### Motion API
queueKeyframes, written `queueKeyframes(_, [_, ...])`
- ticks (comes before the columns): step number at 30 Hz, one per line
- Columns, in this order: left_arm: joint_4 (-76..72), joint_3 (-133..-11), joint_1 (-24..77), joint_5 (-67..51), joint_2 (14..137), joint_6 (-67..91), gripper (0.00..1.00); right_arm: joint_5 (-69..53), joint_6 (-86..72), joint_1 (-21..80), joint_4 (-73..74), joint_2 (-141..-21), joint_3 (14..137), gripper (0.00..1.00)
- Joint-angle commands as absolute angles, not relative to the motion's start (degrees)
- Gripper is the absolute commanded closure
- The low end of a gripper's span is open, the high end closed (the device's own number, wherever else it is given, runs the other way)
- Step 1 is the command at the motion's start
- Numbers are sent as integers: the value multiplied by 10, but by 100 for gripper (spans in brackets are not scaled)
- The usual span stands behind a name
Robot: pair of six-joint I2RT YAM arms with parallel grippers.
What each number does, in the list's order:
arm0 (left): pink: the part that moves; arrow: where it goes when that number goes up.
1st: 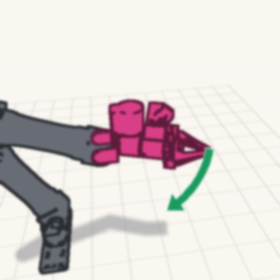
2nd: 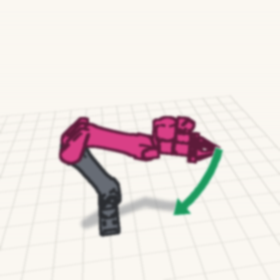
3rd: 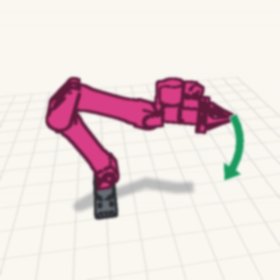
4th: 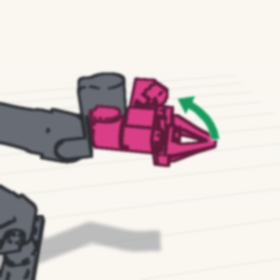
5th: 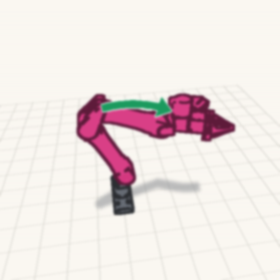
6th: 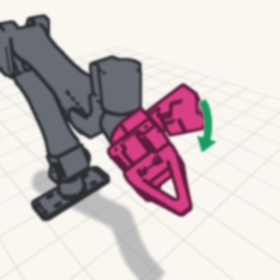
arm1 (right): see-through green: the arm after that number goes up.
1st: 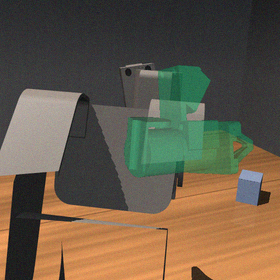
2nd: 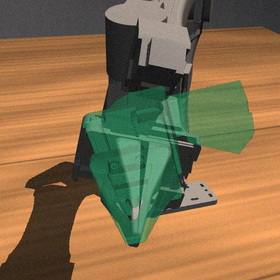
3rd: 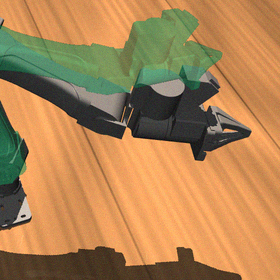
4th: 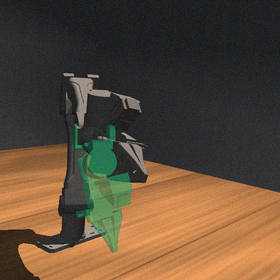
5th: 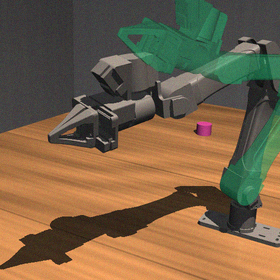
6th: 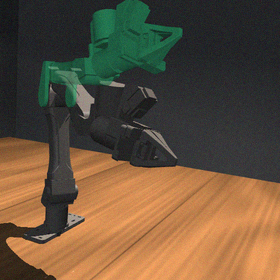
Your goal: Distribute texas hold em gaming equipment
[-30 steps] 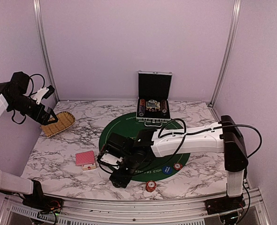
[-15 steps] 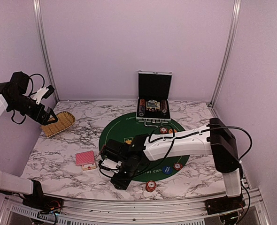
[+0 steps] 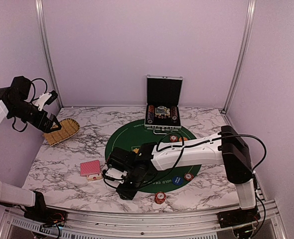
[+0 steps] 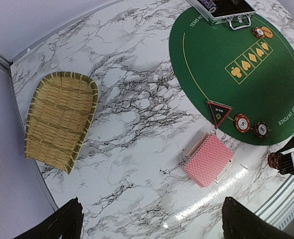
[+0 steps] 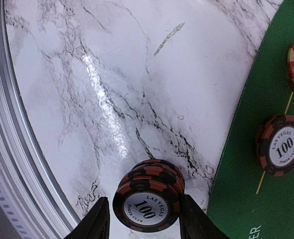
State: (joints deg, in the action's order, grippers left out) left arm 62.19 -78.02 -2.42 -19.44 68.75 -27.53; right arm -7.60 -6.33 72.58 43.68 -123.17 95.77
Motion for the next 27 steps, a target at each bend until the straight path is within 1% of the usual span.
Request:
queueKeyframes(1, [642,-790,-23,-194,682,-282,1,-84,-62,725,428,-1246,976,52])
queueKeyframes(6, [642,-790,-24,-193,681,-284,1,-77,-62,725,430,-1250,978,43])
queueKeyframes(9, [642,-789,-24,-193,680,-284,1,-73,-62,725,429,-1249,979,42])
queueKeyframes(14, [641,-790,-23,-193,680,-284,1,-67,-63,726,427,-1250,981,49])
queueKeyframes(18, [642,-789,-23,-193,680,-284,1,-67,-65,725,423,-1247,981,57])
queueKeyframes(22, [642,-789,-24,-193,681,-285,1,-63,-65,725,423,-1243,982,67])
queueKeyframes(27, [642,-789,-24,-192,679,-285,1,-57,-67,725,423,-1239,981,76])
